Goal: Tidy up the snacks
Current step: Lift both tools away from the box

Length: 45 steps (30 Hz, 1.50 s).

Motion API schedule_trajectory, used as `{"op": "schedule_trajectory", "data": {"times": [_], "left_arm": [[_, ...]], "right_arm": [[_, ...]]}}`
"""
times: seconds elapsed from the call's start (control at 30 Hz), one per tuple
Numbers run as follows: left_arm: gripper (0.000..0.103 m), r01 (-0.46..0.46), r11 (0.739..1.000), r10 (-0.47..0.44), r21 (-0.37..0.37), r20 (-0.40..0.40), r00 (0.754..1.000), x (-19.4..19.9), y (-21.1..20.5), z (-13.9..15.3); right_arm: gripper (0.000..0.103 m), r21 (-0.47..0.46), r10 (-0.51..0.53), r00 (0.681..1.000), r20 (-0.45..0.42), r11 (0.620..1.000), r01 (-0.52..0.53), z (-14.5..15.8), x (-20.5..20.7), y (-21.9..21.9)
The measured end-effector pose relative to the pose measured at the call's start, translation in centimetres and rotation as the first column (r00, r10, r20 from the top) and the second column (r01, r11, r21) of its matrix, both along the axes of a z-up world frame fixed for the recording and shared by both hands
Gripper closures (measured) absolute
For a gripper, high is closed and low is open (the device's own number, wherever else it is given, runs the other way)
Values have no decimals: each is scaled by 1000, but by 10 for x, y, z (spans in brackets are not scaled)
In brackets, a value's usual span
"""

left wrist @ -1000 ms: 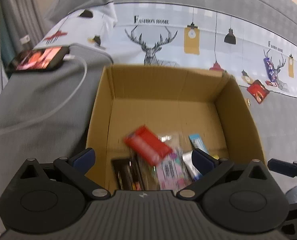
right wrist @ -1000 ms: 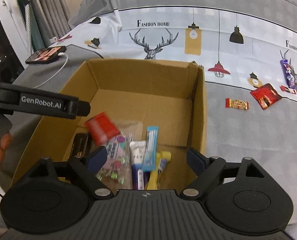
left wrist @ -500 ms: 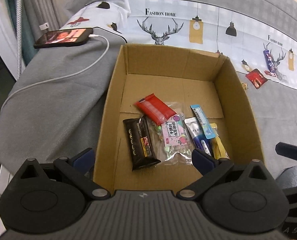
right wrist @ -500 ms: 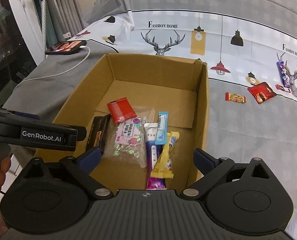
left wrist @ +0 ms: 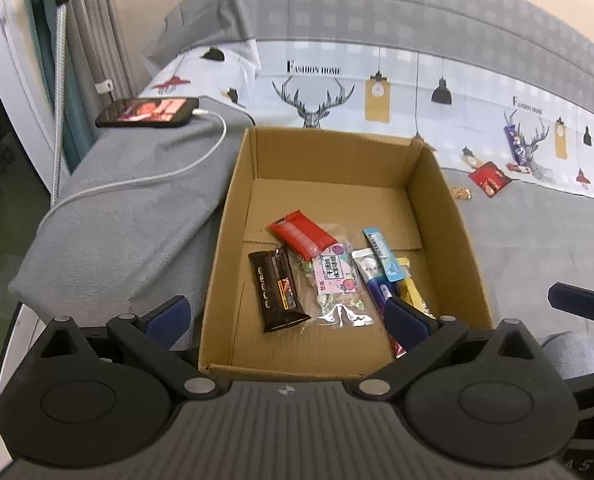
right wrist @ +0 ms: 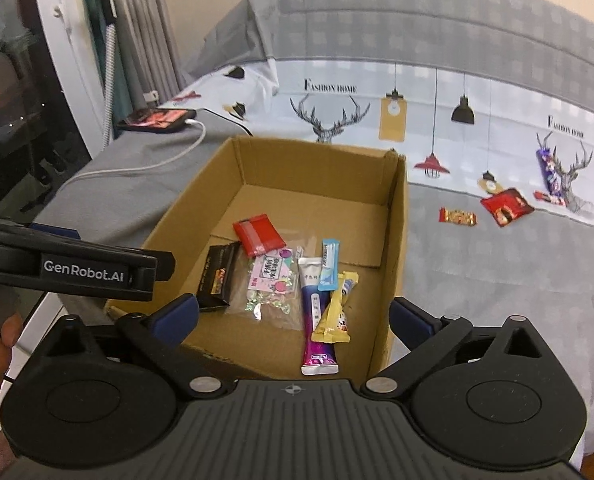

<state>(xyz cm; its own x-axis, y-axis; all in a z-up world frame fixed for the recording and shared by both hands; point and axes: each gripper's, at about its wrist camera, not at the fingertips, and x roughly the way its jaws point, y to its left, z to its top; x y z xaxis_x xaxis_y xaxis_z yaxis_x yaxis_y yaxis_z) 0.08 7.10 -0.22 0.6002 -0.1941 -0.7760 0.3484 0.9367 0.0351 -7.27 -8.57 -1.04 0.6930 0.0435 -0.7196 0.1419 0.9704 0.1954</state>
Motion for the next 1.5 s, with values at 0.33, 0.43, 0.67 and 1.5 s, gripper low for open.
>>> {"op": "schedule_trajectory", "data": {"times": [0.33, 0.43, 0.67, 1.5], "left_arm": [[0, -37, 994, 45, -100, 72, 996, -20, 10, 32], [0, -29, 992, 42, -122, 108, 993, -30, 18, 42], [0, -44, 994, 57, -96, 136, 989, -48, 24, 45], [0, 10, 1000, -8, -25, 78, 997, -31, -15, 31]], "right_arm": [[1, -61, -43, 996, 72, 997, 48, 26, -30, 5], [1, -44, -59, 991, 118, 997, 65, 32, -42, 1], [1, -24, -53, 989, 135, 998, 56, 35, -54, 11], [0, 48, -129, 986, 103, 991, 124, 17, -55, -20]]}}
